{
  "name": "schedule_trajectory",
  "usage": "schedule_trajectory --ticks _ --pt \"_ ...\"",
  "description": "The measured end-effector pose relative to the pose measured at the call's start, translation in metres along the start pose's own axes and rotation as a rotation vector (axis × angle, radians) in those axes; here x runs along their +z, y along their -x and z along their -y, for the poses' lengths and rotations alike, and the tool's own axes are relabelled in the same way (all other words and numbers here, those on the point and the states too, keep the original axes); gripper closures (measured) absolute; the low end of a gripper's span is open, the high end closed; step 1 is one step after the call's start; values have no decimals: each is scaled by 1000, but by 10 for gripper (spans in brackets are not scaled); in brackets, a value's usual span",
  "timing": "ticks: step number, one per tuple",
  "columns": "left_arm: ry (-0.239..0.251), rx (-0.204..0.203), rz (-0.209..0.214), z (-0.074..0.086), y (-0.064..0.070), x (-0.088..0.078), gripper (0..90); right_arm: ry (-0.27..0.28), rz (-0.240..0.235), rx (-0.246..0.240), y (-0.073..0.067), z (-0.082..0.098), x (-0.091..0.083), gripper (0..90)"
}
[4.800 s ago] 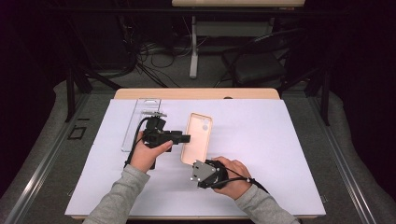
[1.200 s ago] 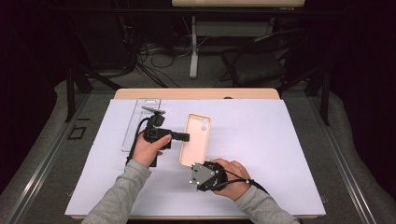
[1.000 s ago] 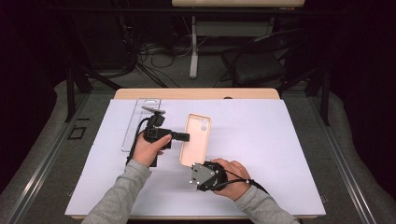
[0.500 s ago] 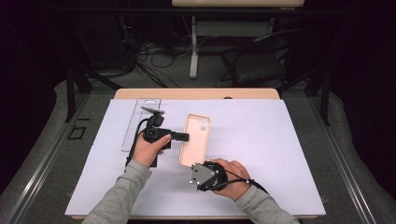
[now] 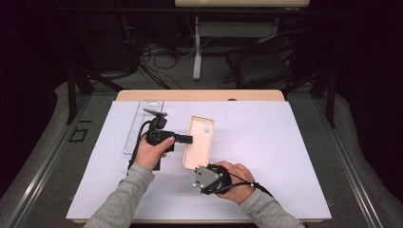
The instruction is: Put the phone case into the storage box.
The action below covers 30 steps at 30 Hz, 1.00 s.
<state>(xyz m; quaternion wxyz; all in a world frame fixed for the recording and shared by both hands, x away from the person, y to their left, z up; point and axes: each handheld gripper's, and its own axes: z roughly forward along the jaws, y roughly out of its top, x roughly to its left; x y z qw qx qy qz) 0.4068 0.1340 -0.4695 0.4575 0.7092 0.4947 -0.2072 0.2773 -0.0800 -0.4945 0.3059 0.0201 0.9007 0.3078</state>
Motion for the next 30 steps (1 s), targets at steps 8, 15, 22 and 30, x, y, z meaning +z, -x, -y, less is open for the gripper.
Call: schedule_trajectory --ticks 8,15,22,30 --pt "1 -5 4 0 1 0 805 -4 -4 5 1 0 0 867" --pt "6 -1 6 1 0 -1 806 1 0 31 1 0 0 831" --pt "21 4 2 1 0 -3 806 19 9 47 2 0 -1 786" --pt "68 20 6 5 -5 -8 806 53 2 89 8 1 -6 713"
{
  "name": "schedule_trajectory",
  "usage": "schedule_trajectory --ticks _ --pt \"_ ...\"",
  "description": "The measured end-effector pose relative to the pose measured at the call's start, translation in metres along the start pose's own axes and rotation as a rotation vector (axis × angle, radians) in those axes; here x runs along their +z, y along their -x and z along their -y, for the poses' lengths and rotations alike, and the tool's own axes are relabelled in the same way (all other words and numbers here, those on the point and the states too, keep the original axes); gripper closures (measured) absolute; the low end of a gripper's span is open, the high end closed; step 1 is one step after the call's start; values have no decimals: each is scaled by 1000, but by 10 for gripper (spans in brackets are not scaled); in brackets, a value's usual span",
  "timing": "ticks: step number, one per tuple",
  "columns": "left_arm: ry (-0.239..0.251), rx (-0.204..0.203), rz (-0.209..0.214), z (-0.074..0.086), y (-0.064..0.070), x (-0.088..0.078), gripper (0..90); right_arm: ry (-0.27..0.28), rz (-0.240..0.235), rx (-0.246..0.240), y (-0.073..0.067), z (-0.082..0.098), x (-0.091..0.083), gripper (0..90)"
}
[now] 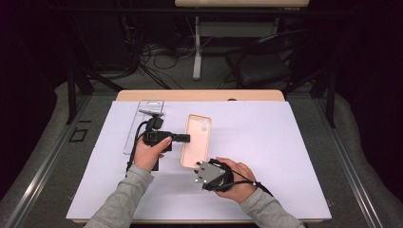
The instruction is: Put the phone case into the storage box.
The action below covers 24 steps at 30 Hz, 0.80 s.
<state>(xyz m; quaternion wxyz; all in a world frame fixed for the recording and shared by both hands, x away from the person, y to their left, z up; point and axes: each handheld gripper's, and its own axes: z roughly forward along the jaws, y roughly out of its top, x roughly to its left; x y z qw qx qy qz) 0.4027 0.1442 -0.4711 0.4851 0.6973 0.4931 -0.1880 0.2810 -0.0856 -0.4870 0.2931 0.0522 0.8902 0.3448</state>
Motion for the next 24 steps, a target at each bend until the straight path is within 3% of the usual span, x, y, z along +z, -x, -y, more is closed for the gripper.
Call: schedule_trajectory --ticks 4,13,24 --pt "30 22 -2 3 -1 -5 806 9 2 22 3 0 -2 691" --pt "93 31 0 10 -5 -12 806 33 9 79 9 0 -6 648" --pt "130 122 -43 13 -2 -16 806 44 26 134 18 0 -9 627"
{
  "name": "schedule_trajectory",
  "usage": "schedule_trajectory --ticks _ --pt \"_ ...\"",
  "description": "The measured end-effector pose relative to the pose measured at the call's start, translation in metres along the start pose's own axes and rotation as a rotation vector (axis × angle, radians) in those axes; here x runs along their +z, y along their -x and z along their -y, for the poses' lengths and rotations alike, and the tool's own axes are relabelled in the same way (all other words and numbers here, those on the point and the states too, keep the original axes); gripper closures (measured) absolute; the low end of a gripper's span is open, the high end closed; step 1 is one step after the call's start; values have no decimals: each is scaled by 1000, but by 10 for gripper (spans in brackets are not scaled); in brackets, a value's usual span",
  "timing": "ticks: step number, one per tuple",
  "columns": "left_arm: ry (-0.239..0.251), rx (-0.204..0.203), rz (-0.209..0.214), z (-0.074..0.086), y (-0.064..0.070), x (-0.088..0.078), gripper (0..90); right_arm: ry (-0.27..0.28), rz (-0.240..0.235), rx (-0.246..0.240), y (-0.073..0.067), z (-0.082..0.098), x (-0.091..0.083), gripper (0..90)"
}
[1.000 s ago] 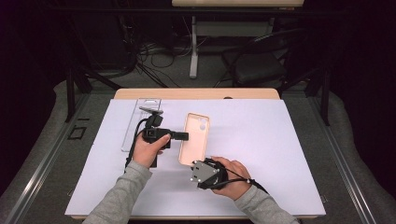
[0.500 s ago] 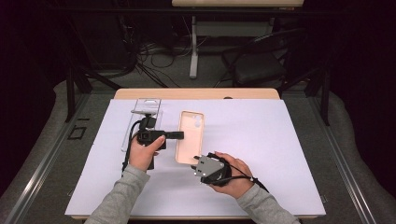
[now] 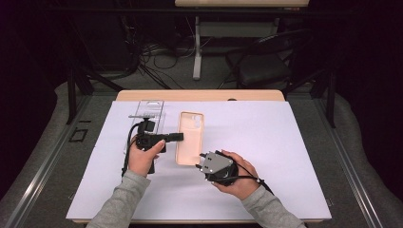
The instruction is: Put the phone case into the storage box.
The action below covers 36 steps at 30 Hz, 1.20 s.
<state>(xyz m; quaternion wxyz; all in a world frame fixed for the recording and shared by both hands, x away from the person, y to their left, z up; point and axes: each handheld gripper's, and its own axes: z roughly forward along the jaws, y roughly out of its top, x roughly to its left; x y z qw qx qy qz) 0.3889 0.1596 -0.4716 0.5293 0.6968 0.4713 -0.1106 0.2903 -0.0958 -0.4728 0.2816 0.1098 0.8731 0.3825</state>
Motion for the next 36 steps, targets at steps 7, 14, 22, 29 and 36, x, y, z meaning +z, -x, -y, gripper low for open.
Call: schedule_trajectory --ticks 7,14,22,29,36 --pt "47 102 -29 1 6 -3 806 -19 -16 52 8 -3 1 577" --pt "81 163 -35 3 8 -7 805 -24 -8 92 16 -14 0 537" --pt "126 196 -23 5 10 -10 805 -14 9 148 27 -26 1 518" --pt "167 228 -15 8 12 -14 806 1 13 250 36 -17 -3 501" --pt "182 245 -2 12 14 -15 806 23 -5 348 40 -5 -2 484"
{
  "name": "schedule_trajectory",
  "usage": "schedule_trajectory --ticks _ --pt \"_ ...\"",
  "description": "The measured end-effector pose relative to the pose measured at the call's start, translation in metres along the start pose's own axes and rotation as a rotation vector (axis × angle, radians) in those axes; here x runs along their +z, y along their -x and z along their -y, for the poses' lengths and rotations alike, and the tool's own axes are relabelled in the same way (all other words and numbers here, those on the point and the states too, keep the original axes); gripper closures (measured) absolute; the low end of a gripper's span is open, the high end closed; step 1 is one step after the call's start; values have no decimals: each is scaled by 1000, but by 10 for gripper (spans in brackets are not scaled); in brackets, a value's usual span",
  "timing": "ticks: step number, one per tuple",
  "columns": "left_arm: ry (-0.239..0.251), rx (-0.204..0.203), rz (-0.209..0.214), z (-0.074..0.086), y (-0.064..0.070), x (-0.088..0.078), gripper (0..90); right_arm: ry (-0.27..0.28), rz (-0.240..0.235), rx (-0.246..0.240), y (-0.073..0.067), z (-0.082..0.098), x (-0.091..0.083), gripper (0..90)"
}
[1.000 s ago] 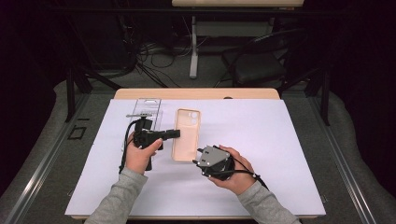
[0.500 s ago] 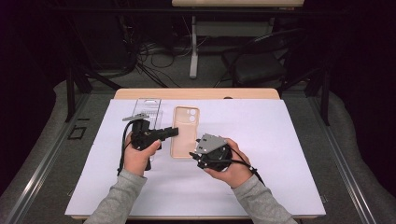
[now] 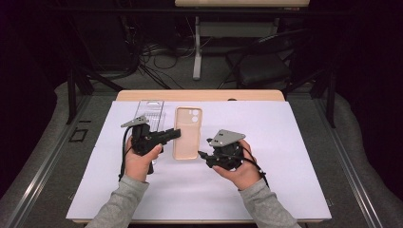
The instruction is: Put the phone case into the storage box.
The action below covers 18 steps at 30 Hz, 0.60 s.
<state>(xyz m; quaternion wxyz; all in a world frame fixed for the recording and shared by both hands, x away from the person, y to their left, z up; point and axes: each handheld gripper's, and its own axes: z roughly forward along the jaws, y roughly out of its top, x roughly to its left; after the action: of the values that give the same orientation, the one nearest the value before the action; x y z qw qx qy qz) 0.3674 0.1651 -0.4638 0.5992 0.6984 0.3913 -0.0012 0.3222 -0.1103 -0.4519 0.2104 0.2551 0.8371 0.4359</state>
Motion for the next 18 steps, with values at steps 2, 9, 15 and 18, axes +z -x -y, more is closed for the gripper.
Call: schedule_trajectory --ticks 2,9,15,18 --pt "4 2 3 1 0 -1 806 11 -6 18 1 1 0 480" --pt "29 -3 28 5 3 -1 807 30 -23 65 1 7 1 473" --pt "38 4 35 6 6 0 807 36 -36 86 3 10 1 475" --pt "36 4 34 7 6 1 807 32 -38 88 3 10 1 476"
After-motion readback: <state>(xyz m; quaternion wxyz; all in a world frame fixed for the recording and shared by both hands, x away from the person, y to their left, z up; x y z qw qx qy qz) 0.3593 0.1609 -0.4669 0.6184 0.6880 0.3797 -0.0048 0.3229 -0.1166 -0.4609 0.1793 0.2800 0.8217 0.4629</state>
